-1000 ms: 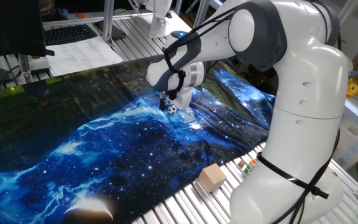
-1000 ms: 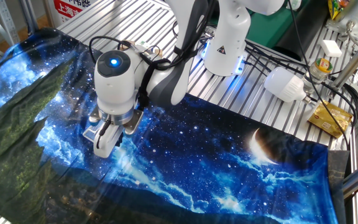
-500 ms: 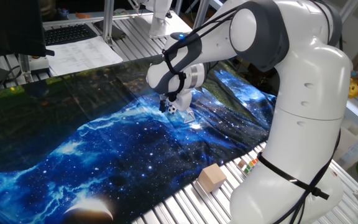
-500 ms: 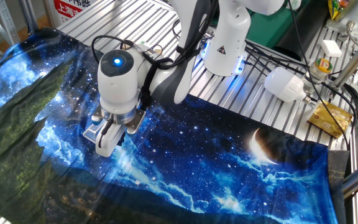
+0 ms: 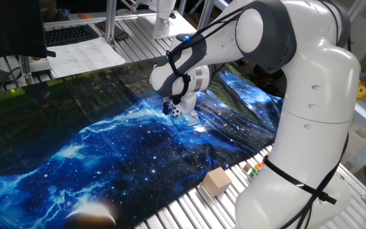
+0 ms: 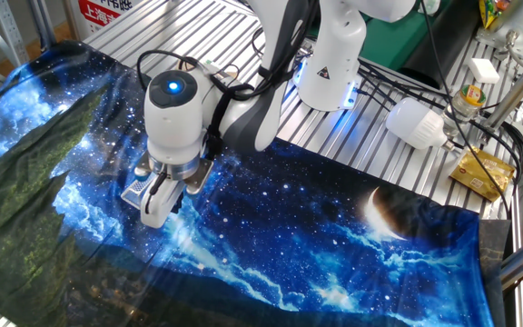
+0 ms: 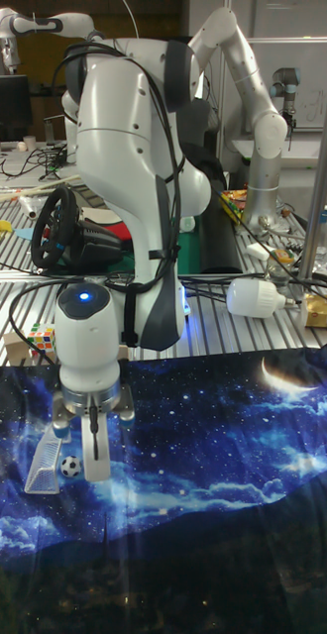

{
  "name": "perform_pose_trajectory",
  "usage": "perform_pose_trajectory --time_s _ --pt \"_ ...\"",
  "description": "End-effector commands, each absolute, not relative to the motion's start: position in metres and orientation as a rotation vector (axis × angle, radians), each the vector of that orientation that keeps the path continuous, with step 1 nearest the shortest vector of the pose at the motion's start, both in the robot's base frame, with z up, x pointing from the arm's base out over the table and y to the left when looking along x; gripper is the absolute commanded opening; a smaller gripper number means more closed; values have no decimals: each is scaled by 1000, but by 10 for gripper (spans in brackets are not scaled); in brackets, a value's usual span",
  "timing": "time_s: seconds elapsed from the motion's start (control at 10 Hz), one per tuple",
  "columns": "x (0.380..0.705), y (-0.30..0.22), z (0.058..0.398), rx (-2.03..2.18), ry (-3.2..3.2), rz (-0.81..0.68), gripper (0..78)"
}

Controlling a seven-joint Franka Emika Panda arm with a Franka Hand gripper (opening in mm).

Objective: Push the soccer ball into the goal

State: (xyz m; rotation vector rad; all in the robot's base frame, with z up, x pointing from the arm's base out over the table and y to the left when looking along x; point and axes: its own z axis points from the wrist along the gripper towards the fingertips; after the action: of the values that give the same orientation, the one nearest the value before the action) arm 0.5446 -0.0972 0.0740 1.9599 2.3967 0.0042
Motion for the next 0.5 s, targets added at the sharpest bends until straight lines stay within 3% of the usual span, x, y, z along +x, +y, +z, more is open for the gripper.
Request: perform_pose_trajectory --time_s 0.1,0.5 --pt "544 -98 75 2080 2262 -25 0" --pt "540 -103 71 2044 2247 -74 0"
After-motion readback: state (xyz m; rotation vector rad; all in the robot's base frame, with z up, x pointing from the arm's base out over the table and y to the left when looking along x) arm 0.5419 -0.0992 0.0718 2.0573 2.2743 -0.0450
